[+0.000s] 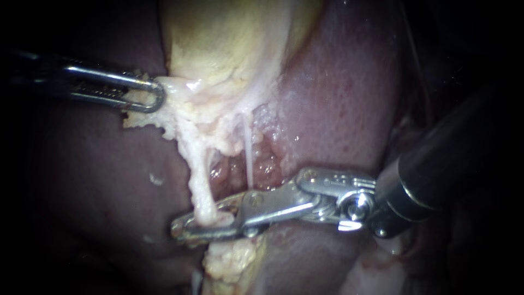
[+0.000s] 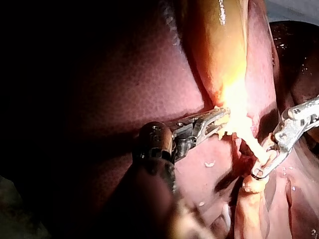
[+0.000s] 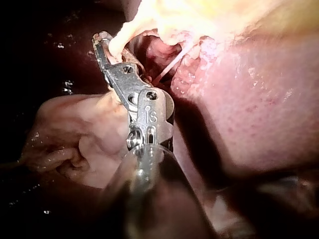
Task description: Clipping second clip left tube
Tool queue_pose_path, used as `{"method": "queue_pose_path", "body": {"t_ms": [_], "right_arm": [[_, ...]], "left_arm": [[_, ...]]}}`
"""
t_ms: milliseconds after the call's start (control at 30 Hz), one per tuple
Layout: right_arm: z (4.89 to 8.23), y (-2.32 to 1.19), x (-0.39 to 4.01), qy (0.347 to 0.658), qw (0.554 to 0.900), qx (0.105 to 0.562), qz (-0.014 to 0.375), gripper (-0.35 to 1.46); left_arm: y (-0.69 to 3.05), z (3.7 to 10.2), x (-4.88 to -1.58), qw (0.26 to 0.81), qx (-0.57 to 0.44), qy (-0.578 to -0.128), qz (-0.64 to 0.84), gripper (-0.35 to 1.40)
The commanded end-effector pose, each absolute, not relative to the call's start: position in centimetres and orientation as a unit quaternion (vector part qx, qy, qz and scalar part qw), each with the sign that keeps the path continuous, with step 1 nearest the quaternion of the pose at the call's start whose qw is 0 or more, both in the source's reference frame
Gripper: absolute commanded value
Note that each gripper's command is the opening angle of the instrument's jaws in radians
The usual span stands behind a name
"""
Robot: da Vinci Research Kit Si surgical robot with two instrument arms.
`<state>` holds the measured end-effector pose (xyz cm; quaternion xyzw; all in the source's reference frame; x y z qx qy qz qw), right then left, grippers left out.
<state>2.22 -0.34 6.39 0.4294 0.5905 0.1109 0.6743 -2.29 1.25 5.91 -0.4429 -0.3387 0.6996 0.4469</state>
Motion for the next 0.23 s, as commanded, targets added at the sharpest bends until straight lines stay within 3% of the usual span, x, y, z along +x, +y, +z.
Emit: {"method": "queue_pose_path", "body": {"t_ms": [33,233], "right_arm": [[6.39,-0.34,2.23,0.590,0.674,0.430,0.110,-0.35],[6.44,-0.31,2.22,0.590,0.674,0.431,0.109,-0.35]], "left_arm": [[1.25,5.92,-2.29,0.447,-0.443,-0.339,0.700,-0.35],[1.26,5.92,-2.29,0.447,-0.443,-0.339,0.700,-0.35]]}}
